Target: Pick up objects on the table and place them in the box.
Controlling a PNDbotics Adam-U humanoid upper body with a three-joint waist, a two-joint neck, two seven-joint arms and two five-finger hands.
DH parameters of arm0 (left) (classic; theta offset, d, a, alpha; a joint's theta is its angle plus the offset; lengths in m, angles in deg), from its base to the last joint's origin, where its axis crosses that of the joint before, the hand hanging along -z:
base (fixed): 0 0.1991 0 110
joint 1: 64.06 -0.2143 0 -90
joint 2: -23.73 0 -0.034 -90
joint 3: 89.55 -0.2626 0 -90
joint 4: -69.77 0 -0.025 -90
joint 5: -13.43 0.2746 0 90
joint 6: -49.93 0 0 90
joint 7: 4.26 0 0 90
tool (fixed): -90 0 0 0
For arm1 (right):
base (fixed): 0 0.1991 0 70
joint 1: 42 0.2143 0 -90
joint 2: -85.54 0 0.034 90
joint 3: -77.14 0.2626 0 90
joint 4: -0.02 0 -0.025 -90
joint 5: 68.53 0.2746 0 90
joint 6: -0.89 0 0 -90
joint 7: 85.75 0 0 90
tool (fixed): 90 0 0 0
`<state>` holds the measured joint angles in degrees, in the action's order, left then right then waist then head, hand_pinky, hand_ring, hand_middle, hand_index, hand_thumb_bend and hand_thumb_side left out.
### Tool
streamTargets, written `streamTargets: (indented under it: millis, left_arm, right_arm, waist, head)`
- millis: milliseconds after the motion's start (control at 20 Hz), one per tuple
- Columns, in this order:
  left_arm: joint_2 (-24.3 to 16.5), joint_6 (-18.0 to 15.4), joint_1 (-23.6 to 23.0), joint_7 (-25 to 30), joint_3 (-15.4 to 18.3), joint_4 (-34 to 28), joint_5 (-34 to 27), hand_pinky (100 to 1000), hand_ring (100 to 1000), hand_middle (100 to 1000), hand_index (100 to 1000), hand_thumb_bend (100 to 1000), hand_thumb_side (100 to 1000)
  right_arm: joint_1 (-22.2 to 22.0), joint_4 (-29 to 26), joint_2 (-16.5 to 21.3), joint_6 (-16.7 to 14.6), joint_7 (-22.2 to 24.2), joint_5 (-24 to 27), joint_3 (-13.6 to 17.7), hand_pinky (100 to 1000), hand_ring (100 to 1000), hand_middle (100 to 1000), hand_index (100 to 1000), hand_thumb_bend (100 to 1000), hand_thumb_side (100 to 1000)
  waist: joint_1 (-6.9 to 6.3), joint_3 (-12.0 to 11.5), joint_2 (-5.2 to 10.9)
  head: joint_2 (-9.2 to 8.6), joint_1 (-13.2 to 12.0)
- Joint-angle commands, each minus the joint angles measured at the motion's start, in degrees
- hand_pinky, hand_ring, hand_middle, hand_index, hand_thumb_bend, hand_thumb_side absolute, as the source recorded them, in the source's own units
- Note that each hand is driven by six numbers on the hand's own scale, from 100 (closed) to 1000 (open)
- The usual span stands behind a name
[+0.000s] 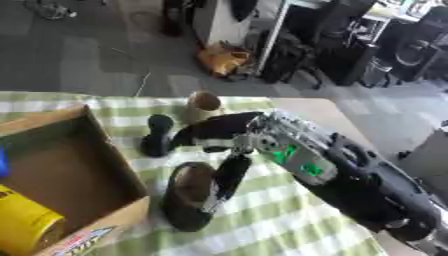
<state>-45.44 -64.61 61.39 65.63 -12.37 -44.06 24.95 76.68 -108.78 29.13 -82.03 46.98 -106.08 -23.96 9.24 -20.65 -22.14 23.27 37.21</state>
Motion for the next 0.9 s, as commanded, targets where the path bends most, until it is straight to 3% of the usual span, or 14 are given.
streamTargets:
  millis: [50, 100, 150, 300, 900]
  left_arm:
    - [0.1, -0.1, 1.0, -0.3, 0.1, -0.8, -0.4, 901, 1000, 880, 833, 238, 1000]
    - [0.0, 0.0, 1.1, -0.4, 0.1, -0.8, -0.5, 901, 1000, 880, 833, 218, 1000]
    - [0.0, 0.0, 1.1, -0.5, 0.2, -0.8, -0.5, 904, 1000, 880, 833, 239, 1000]
    - [0.0, 0.0, 1.4, -0.6, 0.3, -0.8, -0.7, 911, 1000, 879, 833, 240, 1000]
    - [0.0, -0.1, 1.8, -1.6, 0.7, -0.8, -1.0, 921, 1000, 872, 827, 245, 1000]
  right_arm:
    - [0.1, 1.1, 0.8, -0.5, -0.4, -1.9, 0.2, 982, 1000, 990, 1000, 965, 648]
    - [0.0, 1.5, 0.7, -0.7, -0.2, -2.5, 0.2, 995, 1000, 993, 1000, 965, 601]
    - [0.0, 2.1, 0.5, -1.0, 0.1, -3.2, 0.1, 1000, 1000, 992, 1000, 981, 635]
    - [0.2, 3.4, -0.2, -1.7, 0.7, -4.4, -0.3, 1000, 1000, 995, 1000, 979, 619]
    - [0.7, 6.2, -1.6, -2.8, 1.8, -2.2, -1.2, 994, 1000, 996, 1000, 998, 575]
  waist:
    - [-0.42, -0.2, 0.76]
    - [-0.43, -0.2, 0.66]
    - [-0.45, -0.3, 0.49]
    - [-0.54, -0.4, 0.16]
    - [-0.72, -0.8, -0.61]
  head:
    - [-1.16, 0.4]
    - [-1.21, 0.5]
    - [-1.30, 0.5]
    - [-1.44, 0.5]
    - [-1.94, 0.8]
